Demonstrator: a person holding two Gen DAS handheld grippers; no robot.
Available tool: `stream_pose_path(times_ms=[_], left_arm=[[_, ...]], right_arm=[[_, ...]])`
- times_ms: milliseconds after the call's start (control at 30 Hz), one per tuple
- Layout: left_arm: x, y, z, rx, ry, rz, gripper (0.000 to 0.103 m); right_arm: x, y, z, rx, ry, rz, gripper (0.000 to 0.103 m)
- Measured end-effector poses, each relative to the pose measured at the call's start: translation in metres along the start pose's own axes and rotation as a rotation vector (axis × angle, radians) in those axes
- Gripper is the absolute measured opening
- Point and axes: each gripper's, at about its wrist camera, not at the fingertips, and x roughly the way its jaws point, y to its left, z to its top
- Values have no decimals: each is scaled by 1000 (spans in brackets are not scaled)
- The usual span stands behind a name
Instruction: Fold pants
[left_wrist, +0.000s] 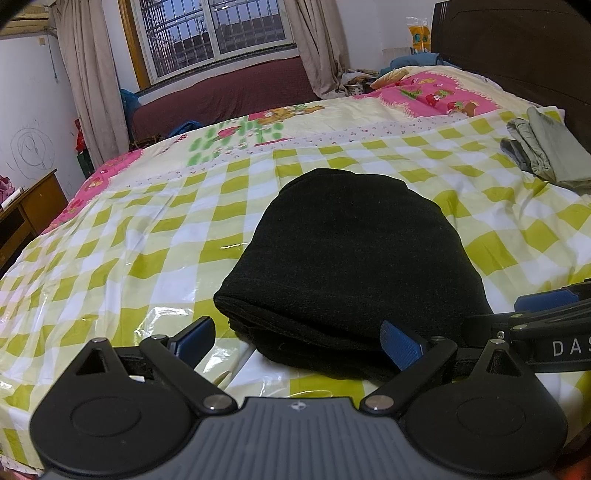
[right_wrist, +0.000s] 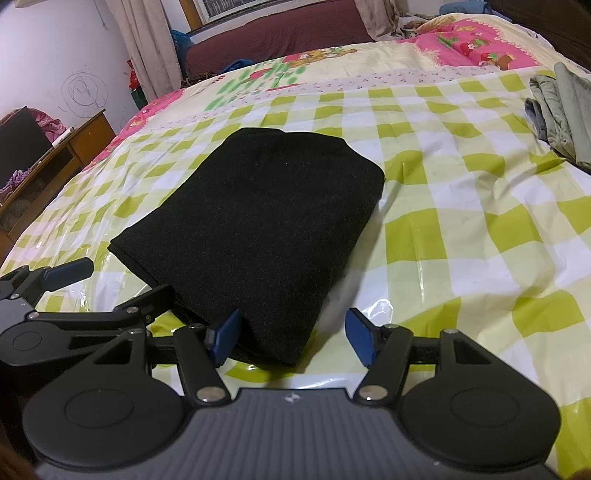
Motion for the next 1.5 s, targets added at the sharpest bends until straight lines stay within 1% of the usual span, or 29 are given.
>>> stream_pose_path(times_ms=[633,1000,1200,1500], left_arm=[[-1,2,1,12,0,5,103],[2,8,5,32,1,30,103],[0,-2,6,37,3,41,103],[0,-4,6,42,4,45,103]], right_arm=[[1,0,-4,2,3,3,64],[1,1,-1,12,5,21,64],[1,0,-1,22,7,28,64],[1,0,0,22,6,30,64]])
